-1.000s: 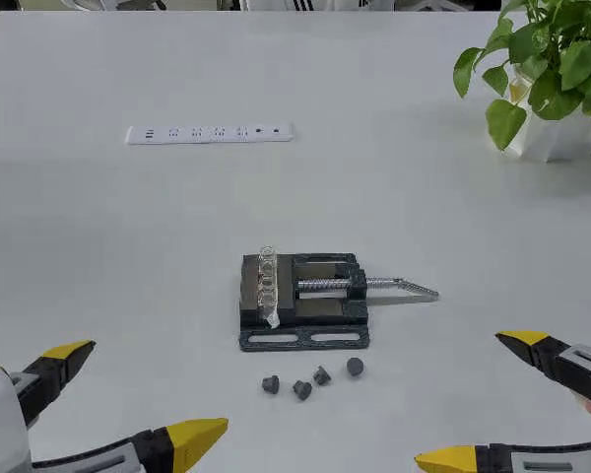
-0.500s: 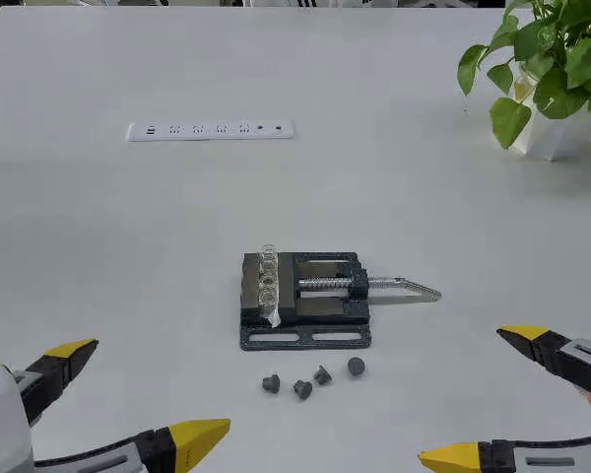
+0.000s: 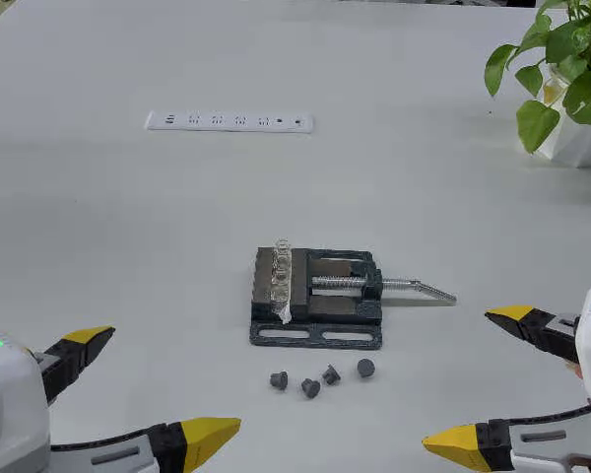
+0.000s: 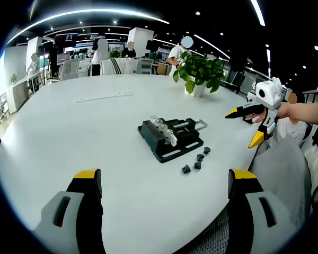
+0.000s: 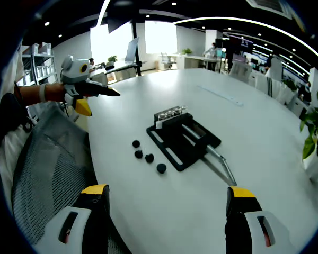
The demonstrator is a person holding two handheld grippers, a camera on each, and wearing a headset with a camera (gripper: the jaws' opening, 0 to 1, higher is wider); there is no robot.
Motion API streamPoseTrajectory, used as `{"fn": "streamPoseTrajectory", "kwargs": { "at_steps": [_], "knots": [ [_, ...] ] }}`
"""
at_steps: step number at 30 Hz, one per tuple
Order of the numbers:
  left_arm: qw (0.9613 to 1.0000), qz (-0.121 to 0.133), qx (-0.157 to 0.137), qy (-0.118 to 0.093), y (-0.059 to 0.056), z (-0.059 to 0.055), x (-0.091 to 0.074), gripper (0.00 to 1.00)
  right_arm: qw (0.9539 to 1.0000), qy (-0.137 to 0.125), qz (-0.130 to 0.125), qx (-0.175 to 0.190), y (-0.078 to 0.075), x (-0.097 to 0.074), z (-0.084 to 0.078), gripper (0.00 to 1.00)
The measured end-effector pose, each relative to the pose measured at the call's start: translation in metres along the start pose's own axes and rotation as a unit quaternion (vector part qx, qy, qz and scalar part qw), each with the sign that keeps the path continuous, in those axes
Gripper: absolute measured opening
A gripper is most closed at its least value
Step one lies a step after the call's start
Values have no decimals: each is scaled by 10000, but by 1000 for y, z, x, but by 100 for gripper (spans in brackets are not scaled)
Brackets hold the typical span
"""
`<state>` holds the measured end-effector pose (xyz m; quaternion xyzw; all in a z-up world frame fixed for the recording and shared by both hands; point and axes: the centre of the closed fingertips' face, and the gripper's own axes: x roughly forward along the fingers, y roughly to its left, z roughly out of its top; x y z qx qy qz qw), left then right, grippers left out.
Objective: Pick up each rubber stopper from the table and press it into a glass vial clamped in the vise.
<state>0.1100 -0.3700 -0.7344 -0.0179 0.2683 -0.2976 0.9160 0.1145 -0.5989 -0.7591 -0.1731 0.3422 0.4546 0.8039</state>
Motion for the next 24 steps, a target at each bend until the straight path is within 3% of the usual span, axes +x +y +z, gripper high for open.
{"fn": "streamPoseTrajectory", "kwargs": {
  "at_steps": [8, 10, 12, 16, 24],
  "knots": [
    [9997, -125, 176, 133, -4, -6, 5, 99, 9959, 451, 494, -609, 7, 19, 8, 81],
    [9995, -148, 233, 180, -5, -7, 6, 99, 9927, 758, 565, -743, 6, 25, 4, 78],
    [9993, -191, 267, 187, -4, -7, 6, 99, 9893, 829, 700, -975, 7, 32, 6, 73],
    [9989, -230, 352, 213, -3, -8, 7, 99, 9853, 1074, 810, -1055, 4, 45, 8, 69],
    [9986, -278, 397, 231, -3, -11, 10, 99, 9689, 1503, 1096, -1631, 0, 57, 8, 50]
  ]
}}
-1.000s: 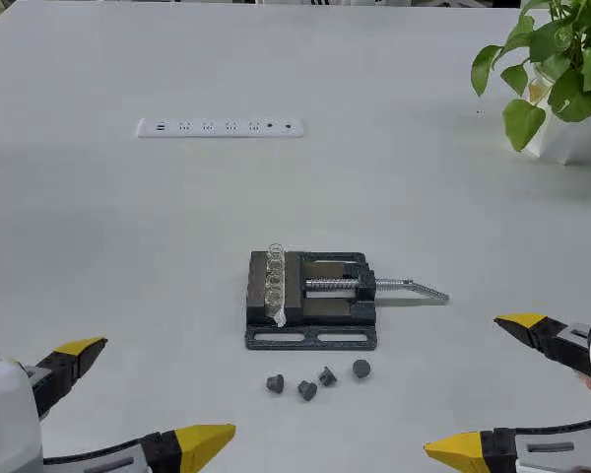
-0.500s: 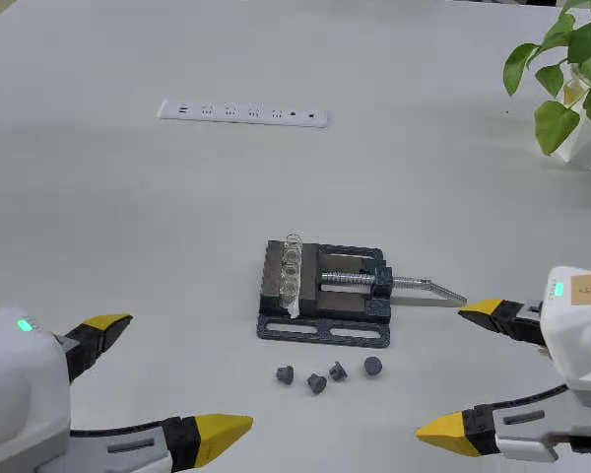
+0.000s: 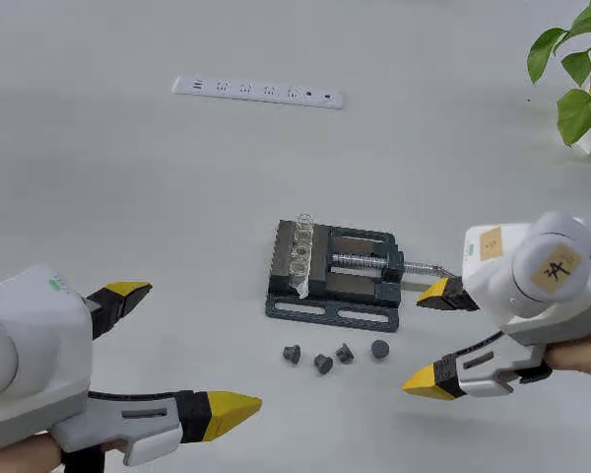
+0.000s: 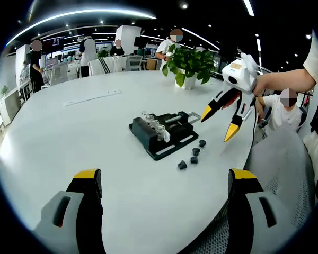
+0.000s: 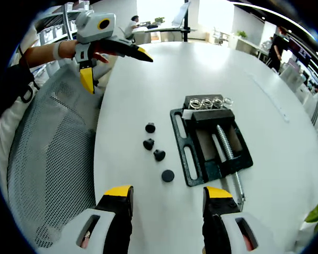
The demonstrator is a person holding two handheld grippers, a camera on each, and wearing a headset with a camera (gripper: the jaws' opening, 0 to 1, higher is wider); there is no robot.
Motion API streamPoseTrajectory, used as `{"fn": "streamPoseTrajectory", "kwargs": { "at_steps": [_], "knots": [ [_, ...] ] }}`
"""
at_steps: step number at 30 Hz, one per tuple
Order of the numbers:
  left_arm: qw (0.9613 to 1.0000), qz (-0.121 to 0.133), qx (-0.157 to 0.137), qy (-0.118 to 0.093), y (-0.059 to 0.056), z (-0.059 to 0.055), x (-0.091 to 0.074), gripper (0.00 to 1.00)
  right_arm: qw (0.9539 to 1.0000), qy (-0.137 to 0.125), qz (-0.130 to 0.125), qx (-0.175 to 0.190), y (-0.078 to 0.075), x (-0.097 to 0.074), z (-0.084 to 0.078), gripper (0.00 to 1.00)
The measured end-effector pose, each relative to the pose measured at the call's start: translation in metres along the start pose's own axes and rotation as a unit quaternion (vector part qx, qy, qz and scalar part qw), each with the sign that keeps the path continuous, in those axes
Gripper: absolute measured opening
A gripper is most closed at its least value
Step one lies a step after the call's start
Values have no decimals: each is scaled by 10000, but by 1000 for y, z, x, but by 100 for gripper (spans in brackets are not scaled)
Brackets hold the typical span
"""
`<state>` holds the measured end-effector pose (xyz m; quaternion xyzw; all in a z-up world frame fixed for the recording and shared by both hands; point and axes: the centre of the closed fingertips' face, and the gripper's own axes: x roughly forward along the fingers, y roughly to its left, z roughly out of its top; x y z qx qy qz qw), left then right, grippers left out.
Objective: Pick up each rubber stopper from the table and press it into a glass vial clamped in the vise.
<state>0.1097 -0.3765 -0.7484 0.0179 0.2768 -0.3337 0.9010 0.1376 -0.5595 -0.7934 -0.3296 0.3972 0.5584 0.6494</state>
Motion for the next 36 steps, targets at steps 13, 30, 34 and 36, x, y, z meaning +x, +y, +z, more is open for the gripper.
{"fn": "streamPoseTrajectory", "kwargs": {
  "at_steps": [13, 30, 34, 36],
  "knots": [
    [9999, -1, -78, -72, -12, 1, 2, 99, 9950, 546, 470, -687, 3, 18, 3, 21],
    [9998, -24, -142, -129, -11, 0, 3, 99, 9884, 797, 731, -1069, 3, 32, 4, 13],
    [9998, -19, -159, -141, -10, 0, 3, 99, 9866, 858, 774, -1156, 6, 33, 0, 12],
    [9997, -18, -176, -149, -10, 0, 3, 99, 9859, 870, 763, -1209, 6, 33, 1, 10]
  ]
}}
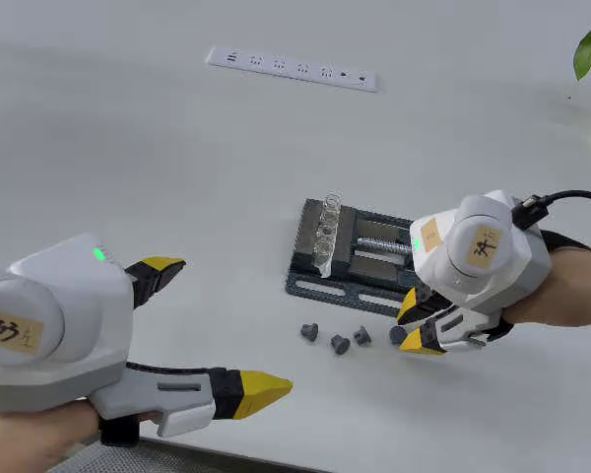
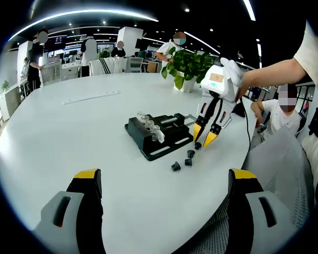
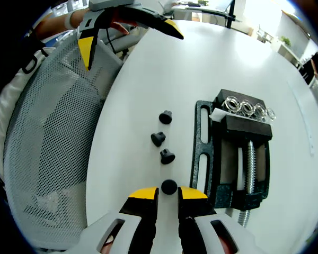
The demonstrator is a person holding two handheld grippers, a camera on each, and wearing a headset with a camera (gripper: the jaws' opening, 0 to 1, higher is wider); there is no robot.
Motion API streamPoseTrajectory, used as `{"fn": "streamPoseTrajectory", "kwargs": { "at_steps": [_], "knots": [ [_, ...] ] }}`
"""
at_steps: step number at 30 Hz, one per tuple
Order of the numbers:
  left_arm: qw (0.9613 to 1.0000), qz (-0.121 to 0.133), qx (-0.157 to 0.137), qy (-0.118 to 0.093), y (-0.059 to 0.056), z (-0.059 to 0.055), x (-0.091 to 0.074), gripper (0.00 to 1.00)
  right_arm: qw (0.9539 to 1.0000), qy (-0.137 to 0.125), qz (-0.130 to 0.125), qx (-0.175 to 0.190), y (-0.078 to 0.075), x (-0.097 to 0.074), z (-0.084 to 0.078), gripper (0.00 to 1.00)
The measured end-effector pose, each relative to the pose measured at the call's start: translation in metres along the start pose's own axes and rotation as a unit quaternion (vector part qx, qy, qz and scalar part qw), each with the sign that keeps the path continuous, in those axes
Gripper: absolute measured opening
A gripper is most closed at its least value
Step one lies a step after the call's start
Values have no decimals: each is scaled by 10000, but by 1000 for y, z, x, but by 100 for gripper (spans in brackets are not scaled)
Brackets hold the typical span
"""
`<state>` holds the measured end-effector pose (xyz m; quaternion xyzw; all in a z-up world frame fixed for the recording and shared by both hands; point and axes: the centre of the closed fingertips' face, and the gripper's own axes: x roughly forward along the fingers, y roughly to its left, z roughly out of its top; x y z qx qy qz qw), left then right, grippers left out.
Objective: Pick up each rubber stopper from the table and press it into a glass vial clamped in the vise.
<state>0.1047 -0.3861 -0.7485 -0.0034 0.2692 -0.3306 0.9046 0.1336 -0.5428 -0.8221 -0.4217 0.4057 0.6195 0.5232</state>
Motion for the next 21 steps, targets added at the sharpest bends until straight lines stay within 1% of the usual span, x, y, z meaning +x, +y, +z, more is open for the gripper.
{"fn": "streamPoseTrajectory", "kwargs": {
  "at_steps": [1, 5, 14, 21],
  "knots": [
    [10000, 0, -12, -5, 0, 0, 0, 99, 10000, -25, -38, -17, -2, 0, 1, 10],
    [10000, -4, -44, -20, -1, -1, 0, 99, 10000, -64, -38, 20, -3, 1, 3, 10],
    [10000, 3, -68, -12, 0, -1, 0, 99, 10000, -13, 16, -12, -1, 2, 3, 8],
    [9999, -4, -93, -42, -1, -1, 0, 99, 10000, -22, -12, -16, -3, 1, 4, 7]
  ]
}}
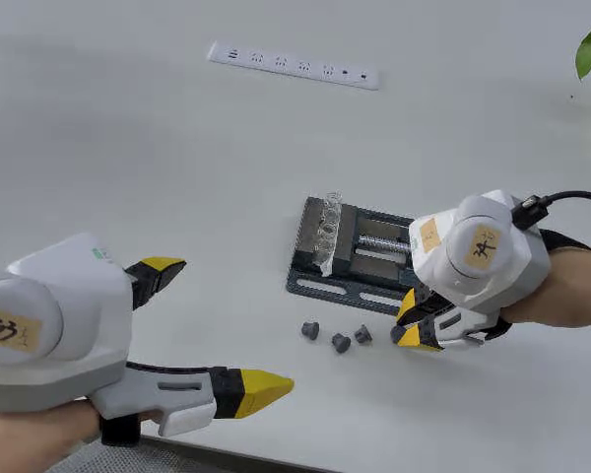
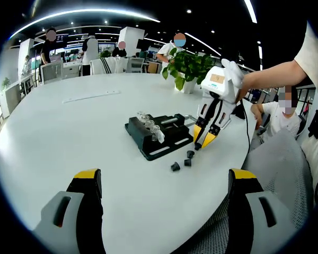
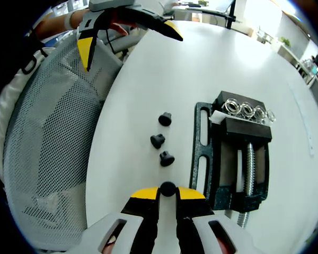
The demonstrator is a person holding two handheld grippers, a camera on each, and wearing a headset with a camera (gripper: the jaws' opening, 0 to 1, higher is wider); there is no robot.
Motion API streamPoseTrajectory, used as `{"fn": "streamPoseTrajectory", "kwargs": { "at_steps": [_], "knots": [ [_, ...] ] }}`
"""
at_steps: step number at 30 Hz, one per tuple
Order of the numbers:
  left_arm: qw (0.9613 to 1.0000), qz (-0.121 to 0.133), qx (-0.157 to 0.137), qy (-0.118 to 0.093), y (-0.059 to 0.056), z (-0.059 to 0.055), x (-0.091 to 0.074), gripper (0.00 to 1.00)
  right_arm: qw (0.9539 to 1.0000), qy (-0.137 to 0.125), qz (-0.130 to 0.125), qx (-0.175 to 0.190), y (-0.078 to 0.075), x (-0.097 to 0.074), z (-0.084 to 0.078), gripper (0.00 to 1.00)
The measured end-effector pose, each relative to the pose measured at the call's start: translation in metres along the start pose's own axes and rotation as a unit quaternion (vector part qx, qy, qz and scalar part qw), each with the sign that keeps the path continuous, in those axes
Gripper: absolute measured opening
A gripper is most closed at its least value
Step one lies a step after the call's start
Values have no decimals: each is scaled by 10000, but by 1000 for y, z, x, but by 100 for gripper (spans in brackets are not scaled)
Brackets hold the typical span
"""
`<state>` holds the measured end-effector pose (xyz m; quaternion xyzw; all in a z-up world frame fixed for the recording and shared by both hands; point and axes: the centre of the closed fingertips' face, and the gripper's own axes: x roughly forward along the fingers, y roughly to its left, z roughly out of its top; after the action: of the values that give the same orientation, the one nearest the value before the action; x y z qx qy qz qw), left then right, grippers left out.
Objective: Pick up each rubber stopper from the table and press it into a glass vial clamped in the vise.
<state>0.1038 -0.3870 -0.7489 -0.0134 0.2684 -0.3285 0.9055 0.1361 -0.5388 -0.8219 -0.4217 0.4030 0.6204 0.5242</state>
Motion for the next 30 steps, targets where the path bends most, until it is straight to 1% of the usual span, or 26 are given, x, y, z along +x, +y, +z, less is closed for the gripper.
{"fn": "streamPoseTrajectory", "kwargs": {
  "at_steps": [5, 7, 9, 14, 17, 21, 22, 23, 24, 25, 28, 29, 30],
  "knots": [
    [10000, -30, 14, 13, -2, -1, 1, 99, 10000, -34, 25, 83, 0, -2, 1, 6],
    [10000, -42, 21, 11, -3, 0, 1, 99, 10000, -51, -4, 73, -1, -3, 3, 6],
    [10000, -49, 23, 5, -3, 1, 1, 99, 9999, -65, 23, 156, -1, -4, 3, 6],
    [10000, -79, 16, -2, -5, 8, -3, 99, 9996, -102, 32, 267, 1, -10, 8, 6],
    [9999, -128, 39, 36, -10, 13, -6, 99, 9994, -143, 5, 307, 1, -18, 13, 6],
    [9996, -199, 143, 124, -16, 20, -10, 99, 9990, -226, -43, 390, -4, -33, 20, 6],
    [9996, -205, 167, 139, -16, 22, -11, 99, 9987, -260, -43, 444, -4, -39, 24, 6],
    [9995, -205, 197, 147, -16, 25, -12, 99, 9976, -326, -15, 607, -4, -43, 26, 6],
    [9995, -208, 205, 145, -16, 26, -13, 99, 9970, -371, 1, 683, -5, -46, 27, 6],
    [9995, -218, 208, 129, -17, 29, -14, 99, 9971, -370, -45, 660, -11, -50, 28, 6],
    [9996, -198, 192, 112, -15, 30, -15, 99, 9975, -312, -136, 620, -19, -59, 30, 6],
    [9995, -190, 206, 137, -15, 30, -15, 99, 9975, -316, -154, 621, -22, -62, 31, 6],
    [9991, -156, 319, 249, -12, 26, -15, 99, 9974, -330, -195, 612, -27, -65, 33, 6]
  ]
}}
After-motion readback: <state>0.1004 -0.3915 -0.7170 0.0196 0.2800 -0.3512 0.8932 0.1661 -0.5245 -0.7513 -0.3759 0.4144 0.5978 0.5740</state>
